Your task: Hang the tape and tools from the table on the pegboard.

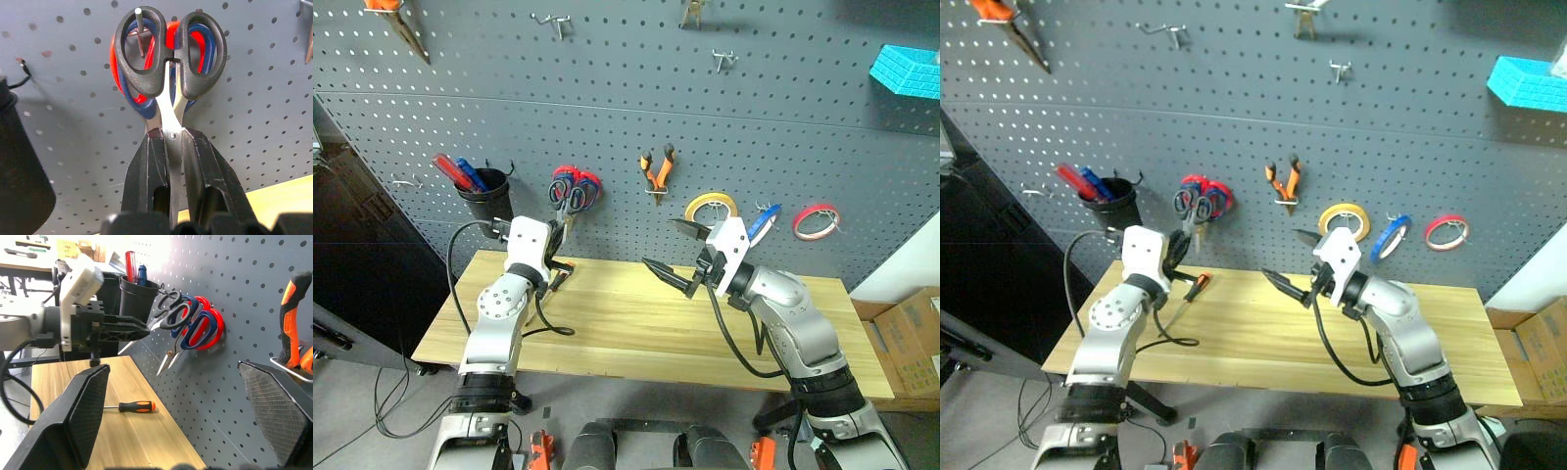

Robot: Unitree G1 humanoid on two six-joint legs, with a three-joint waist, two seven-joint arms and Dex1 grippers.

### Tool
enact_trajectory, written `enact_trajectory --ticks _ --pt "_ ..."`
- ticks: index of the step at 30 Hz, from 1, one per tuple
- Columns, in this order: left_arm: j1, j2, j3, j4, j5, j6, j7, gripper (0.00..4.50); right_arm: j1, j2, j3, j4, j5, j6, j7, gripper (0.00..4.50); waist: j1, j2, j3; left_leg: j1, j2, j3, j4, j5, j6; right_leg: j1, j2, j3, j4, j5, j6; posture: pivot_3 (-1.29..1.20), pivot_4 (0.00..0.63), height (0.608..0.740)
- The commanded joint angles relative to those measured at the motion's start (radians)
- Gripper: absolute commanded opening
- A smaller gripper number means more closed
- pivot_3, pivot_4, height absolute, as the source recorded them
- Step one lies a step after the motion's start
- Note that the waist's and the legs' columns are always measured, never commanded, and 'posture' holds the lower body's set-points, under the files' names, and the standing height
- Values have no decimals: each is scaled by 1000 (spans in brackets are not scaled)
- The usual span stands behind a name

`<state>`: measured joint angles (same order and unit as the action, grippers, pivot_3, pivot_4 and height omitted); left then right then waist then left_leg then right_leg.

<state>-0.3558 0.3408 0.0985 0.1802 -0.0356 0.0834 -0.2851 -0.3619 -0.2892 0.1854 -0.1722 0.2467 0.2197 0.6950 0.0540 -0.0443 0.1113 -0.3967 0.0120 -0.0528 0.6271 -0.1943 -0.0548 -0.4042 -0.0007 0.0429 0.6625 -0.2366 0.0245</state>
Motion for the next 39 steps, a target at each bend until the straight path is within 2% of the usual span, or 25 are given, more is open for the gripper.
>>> enact_trajectory --ticks 1,4,9,13,16,21,25,29,35,39 --pt "-62 23 9 28 10 -47 6 468 -3 -4 -12 -41 3 -11 -6 4500 -1 0 0 0 0 0 1 0 0 0 0 0 0 0 0 157 30 740" --pt "-73 27 9 42 5 -61 0 1358 1 -4 -8 -45 3 -11 -4 4500 -1 0 0 0 0 0 1 0 0 0 0 1 0 1 -1 155 33 740" --pt "-57 29 21 35 1 -51 12 3148 13 -4 -4 -56 2 -10 -4 4500 -1 0 0 0 0 0 1 0 0 0 0 0 0 1 0 151 38 740" --pt "35 38 51 -7 -8 22 28 4462 45 -5 15 -81 -4 -2 -4 4500 -5 0 0 0 0 0 0 0 0 0 0 1 0 1 0 149 61 740" --pt "112 49 68 -55 -10 74 34 4462 58 2 45 -100 -14 18 -11 4500 -13 2 1 0 1 1 0 0 0 0 0 1 0 0 -2 149 86 740" --pt "193 84 101 -77 -35 194 10 4462 6 48 191 -26 -128 27 -28 4500 -26 6 13 1 2 0 0 0 0 -1 0 0 1 -3 -6 159 149 740" --pt "109 102 87 67 -44 205 -23 4462 -102 159 238 105 -178 14 -73 4500 -24 13 52 1 3 0 1 0 1 -1 -1 -2 1 -3 -7 172 214 740" --pt "-13 132 80 255 -21 125 -39 4462 -160 233 242 168 -186 34 -95 4500 -21 12 91 -3 3 0 1 3 4 -2 -2 -3 1 -3 -6 161 256 740" --pt "-141 142 61 540 -8 5 -84 4462 -196 271 265 213 -224 101 -118 4500 -26 9 118 -6 2 2 -3 2 4 -5 -6 -3 0 -3 -1 143 290 740" --pt "-245 134 49 743 -15 -18 -149 4462 -203 301 256 176 -232 185 -157 4500 -32 7 139 -20 2 0 -1 -2 6 -18 -6 -5 3 -2 -3 102 333 740"
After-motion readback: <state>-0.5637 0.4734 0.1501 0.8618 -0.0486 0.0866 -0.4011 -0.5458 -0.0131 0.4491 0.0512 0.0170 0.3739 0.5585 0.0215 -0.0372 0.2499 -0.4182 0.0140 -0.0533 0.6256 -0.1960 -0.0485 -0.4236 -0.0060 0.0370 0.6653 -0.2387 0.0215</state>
